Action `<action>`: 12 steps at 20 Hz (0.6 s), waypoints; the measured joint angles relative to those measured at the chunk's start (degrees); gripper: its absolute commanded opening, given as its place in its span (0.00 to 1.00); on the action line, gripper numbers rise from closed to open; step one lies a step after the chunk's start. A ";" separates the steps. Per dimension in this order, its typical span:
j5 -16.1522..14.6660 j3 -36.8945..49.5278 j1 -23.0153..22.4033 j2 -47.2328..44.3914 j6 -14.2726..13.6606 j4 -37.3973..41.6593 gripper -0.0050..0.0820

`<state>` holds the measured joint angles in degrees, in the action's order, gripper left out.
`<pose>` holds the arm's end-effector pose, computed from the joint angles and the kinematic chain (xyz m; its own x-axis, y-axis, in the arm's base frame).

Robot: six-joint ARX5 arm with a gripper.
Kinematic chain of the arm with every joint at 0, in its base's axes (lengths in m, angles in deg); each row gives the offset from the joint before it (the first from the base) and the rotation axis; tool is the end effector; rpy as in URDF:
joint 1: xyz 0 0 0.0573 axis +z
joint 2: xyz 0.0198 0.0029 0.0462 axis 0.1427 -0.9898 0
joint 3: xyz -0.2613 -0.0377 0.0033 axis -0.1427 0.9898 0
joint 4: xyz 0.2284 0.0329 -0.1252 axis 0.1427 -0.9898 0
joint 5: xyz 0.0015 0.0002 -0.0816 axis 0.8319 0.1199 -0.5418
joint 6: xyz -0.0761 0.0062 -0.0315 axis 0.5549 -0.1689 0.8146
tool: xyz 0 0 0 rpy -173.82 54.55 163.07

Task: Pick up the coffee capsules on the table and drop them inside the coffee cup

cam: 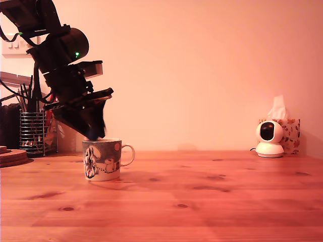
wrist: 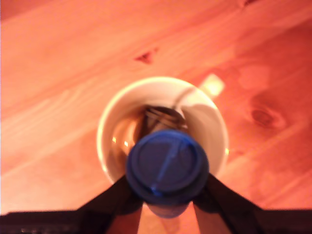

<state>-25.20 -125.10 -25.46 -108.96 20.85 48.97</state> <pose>0.4142 -0.1424 0.1815 0.4448 -0.3369 -0.8299 0.4736 0.8749 -0.1013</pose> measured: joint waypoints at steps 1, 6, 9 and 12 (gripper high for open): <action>0.09 0.00 0.00 0.00 0.00 0.02 0.66; 0.11 0.00 0.00 0.00 -0.02 0.02 0.66; 0.11 0.00 0.02 0.00 0.00 0.02 0.65; 0.11 0.00 0.00 0.00 -0.11 0.02 0.65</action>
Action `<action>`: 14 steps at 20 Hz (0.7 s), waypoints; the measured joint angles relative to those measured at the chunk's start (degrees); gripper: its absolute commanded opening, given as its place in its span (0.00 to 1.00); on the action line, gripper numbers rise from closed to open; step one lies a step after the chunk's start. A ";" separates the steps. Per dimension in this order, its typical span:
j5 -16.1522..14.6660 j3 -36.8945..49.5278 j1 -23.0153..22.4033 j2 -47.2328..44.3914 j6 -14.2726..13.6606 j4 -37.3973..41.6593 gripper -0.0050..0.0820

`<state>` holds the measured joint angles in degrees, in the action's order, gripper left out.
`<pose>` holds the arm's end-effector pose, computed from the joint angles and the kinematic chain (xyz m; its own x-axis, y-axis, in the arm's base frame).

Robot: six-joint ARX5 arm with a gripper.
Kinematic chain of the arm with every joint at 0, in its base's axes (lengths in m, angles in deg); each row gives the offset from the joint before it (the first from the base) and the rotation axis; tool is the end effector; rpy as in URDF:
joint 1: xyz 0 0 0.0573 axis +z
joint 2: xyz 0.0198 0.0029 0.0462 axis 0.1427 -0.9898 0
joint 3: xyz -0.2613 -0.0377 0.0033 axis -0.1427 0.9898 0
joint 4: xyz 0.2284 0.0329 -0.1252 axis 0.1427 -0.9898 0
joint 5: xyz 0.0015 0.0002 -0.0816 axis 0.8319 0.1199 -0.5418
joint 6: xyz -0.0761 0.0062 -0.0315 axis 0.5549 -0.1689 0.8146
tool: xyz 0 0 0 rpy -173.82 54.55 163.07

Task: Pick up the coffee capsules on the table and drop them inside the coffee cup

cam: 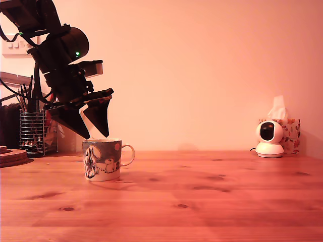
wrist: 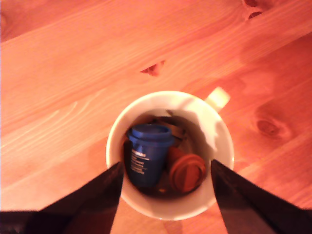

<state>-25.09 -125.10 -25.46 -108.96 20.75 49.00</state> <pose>0.4143 -0.1423 0.1815 0.4460 -0.3352 -0.8299 0.4741 0.8749 -0.0986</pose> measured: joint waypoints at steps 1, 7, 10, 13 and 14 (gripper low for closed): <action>0.00 0.00 -0.02 0.00 -0.11 -0.04 0.65; -0.07 0.00 -1.11 0.74 -0.28 -1.68 0.03; -0.70 0.00 -1.14 3.96 -0.28 -3.30 0.04; -2.23 0.02 -1.14 7.72 -0.26 -3.74 0.04; -2.60 0.35 -1.14 8.90 -0.26 -2.99 0.04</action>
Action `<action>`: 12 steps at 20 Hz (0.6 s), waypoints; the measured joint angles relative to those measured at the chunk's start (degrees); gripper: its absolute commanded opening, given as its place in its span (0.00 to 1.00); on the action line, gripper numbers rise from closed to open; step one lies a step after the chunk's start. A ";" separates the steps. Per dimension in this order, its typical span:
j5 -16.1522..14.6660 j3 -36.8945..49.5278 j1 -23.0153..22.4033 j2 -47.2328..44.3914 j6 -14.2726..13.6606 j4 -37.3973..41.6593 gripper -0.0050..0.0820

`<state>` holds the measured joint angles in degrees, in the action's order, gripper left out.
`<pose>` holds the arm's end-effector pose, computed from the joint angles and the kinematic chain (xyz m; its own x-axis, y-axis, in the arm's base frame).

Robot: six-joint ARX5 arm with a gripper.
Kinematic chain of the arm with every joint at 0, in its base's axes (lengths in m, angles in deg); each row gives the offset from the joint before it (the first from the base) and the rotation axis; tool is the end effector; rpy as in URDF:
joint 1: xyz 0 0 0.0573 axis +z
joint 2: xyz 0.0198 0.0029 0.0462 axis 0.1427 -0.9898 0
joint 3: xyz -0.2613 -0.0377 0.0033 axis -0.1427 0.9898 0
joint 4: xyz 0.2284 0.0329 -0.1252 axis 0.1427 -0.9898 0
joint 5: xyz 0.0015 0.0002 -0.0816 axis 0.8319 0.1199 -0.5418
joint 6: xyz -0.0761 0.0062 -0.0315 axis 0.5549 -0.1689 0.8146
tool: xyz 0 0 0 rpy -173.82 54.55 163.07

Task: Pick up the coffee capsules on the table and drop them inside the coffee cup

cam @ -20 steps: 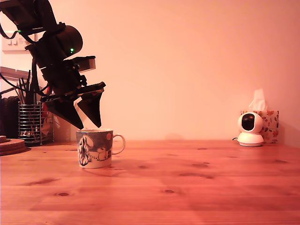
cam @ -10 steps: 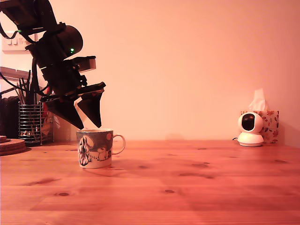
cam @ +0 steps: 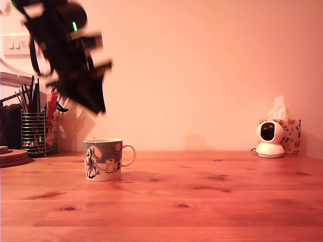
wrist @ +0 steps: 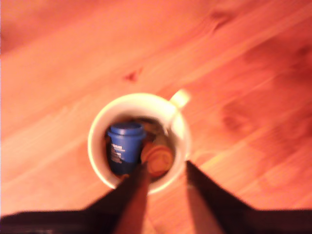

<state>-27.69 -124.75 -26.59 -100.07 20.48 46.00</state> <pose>0.3879 -0.1458 0.2390 0.4934 -0.4087 -0.7678 0.5254 0.8435 -0.1114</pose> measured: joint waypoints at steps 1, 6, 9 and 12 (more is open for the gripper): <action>-0.24 1.18 0.00 1.38 0.00 1.64 0.04; -0.42 15.19 0.17 11.47 2.47 8.76 0.04; -0.42 22.18 1.46 18.60 4.09 11.82 0.04; -0.04 27.69 3.82 26.75 5.81 13.46 0.04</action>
<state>-27.73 -97.06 -22.77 -73.31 26.30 59.46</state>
